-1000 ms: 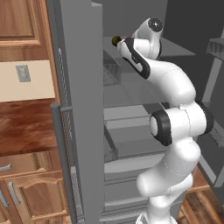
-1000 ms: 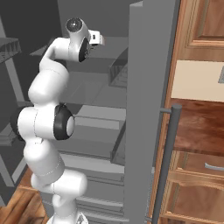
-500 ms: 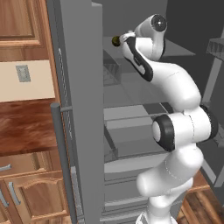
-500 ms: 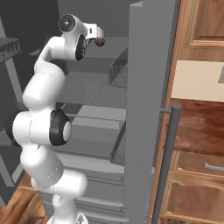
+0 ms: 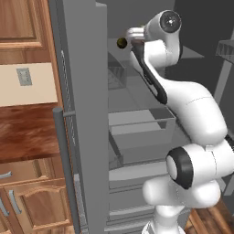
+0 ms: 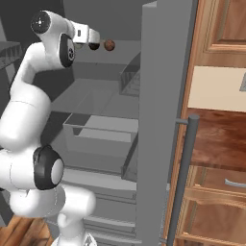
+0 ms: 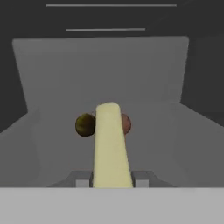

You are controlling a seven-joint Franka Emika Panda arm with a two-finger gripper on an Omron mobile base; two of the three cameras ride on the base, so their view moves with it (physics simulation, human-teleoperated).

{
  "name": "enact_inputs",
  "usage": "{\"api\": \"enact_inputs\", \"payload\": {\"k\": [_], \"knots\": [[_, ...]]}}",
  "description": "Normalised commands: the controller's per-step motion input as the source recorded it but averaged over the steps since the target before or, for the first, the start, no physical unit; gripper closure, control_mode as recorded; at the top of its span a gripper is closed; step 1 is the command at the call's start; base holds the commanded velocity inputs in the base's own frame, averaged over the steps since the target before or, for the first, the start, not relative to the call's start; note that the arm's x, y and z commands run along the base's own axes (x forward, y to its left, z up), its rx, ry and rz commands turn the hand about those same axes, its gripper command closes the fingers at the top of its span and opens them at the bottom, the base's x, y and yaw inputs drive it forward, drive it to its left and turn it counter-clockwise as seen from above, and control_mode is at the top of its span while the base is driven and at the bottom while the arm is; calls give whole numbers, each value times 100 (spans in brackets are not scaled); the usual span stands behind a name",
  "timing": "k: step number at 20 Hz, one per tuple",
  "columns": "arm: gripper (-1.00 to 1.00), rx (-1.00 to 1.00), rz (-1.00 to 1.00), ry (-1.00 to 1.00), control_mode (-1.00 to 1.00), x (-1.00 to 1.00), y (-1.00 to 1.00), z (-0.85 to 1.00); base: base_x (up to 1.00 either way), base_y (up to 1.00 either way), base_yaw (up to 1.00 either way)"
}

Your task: Pick the egg and butter from the fridge and place them by the bowl for mixing.

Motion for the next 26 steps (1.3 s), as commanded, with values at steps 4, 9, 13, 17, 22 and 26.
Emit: {"api": "enact_inputs", "payload": {"k": [4,9,13,17,22,26], "knots": [[100,4,-15,-9,-100,-100,61,-40,0,0,0],[100,5,-7,-9,-100,-100,27,-97,0,0,0],[100,39,-6,2,-100,-100,-50,-15,0,0,0],[100,35,-12,13,-100,-96,-34,22,0,0,0],[100,31,-14,46,-100,-89,-44,7,0,0,0],[100,8,-4,34,-100,-98,-31,-99,0,0,0]]}}
